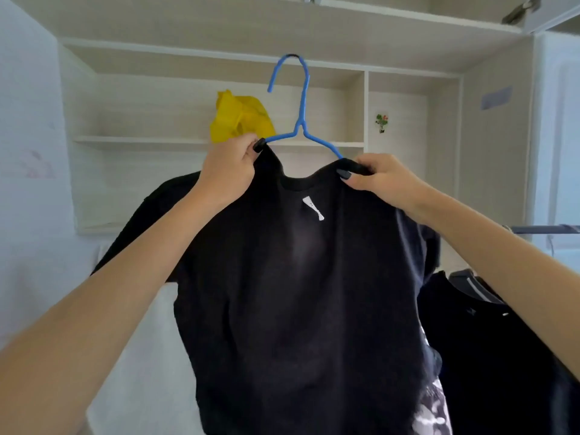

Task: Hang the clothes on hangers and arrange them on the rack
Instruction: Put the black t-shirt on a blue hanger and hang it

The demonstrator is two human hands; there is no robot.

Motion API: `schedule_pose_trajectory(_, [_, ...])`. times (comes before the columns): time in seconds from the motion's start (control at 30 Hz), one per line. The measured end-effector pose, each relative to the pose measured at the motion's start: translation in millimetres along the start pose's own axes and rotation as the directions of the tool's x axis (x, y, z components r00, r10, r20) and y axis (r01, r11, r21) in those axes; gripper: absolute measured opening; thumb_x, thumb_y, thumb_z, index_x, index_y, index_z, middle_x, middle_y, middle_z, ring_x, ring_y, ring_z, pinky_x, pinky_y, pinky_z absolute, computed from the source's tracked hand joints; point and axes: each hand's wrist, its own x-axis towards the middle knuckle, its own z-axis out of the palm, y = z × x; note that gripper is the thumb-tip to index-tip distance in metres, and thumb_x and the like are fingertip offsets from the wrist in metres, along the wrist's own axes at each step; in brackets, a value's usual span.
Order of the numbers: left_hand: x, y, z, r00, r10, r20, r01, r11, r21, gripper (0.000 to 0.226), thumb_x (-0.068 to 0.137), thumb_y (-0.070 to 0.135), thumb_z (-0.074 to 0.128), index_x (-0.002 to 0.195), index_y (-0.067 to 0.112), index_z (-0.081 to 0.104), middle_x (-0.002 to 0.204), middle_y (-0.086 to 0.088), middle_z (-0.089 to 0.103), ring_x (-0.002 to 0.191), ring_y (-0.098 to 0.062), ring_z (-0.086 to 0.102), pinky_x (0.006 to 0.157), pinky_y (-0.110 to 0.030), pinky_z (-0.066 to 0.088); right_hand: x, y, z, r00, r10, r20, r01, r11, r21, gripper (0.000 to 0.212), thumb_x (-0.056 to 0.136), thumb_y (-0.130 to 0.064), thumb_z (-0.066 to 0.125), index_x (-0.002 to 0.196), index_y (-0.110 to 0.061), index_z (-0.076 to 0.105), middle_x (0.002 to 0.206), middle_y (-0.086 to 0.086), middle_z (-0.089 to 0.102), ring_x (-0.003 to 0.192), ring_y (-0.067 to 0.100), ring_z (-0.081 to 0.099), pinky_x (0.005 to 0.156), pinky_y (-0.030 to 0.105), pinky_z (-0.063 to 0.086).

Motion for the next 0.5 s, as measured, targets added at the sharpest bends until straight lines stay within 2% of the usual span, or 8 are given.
schedule_pose_trajectory(0.13, [-44,-10,11,0.983,-0.134,0.129,0.135,0.991,0.002,0.019,0.096,0.003,0.039,0.085,0.001,0.054,0.075,-0.010,0.053,0.074,-0.027,0.047,0.059,-0.034,0.029,-33,-8,5,0.947,0.239,0.215,-0.239,0.971,-0.025,0.029,0.084,-0.028,0.066,0.101,-0.004,0.067,0.100,0.018,0.068,0.094,0.032,0.064,0.093,0.043,0.048])
schedule_pose_trajectory(0.23, [-83,-14,15,0.954,-0.189,0.233,0.202,0.979,-0.035,0.019,0.095,-0.001,0.039,0.083,0.004,0.053,0.073,-0.008,0.052,0.069,-0.022,0.044,0.056,-0.018,0.030,-63,-12,21,0.911,0.310,0.272,-0.310,0.950,-0.045,0.034,0.083,-0.042,0.064,0.088,-0.008,0.069,0.092,0.010,0.064,0.092,0.024,0.059,0.091,0.038,0.045])
schedule_pose_trajectory(0.27, [-92,-15,16,0.946,-0.199,0.256,0.219,0.974,-0.052,0.020,0.095,-0.001,0.039,0.085,0.004,0.054,0.074,-0.006,0.052,0.069,-0.020,0.044,0.057,-0.017,0.030,-72,-13,26,0.904,0.324,0.280,-0.329,0.944,-0.030,0.029,0.087,-0.042,0.062,0.083,-0.014,0.069,0.094,0.006,0.064,0.094,0.022,0.059,0.093,0.037,0.044])
schedule_pose_trajectory(0.33, [-109,-15,17,0.931,-0.211,0.297,0.243,0.967,-0.074,0.021,0.096,0.001,0.039,0.093,0.001,0.059,0.079,-0.011,0.056,0.074,-0.023,0.047,0.059,-0.021,0.032,-90,-15,32,0.879,0.371,0.301,-0.394,0.919,0.019,0.025,0.092,-0.037,0.056,0.076,-0.022,0.068,0.092,0.003,0.067,0.093,0.023,0.063,0.094,0.037,0.047])
schedule_pose_trajectory(0.4, [-121,-13,18,0.917,-0.207,0.341,0.253,0.963,-0.096,0.021,0.097,0.003,0.040,0.096,0.003,0.061,0.082,-0.013,0.059,0.075,-0.024,0.049,0.058,-0.023,0.032,-103,-19,32,0.839,0.415,0.352,-0.457,0.888,0.043,0.027,0.092,-0.036,0.056,0.073,-0.021,0.068,0.085,0.005,0.067,0.086,0.025,0.066,0.088,0.038,0.052])
schedule_pose_trajectory(0.5, [-137,-5,22,0.890,-0.194,0.412,0.268,0.955,-0.127,0.021,0.098,0.007,0.041,0.086,0.015,0.056,0.076,-0.007,0.056,0.066,-0.016,0.045,0.059,-0.025,0.033,-121,-27,26,0.760,0.473,0.445,-0.524,0.852,-0.009,0.029,0.093,-0.035,0.055,0.074,-0.016,0.064,0.067,-0.001,0.064,0.063,0.014,0.061,0.061,0.026,0.050])
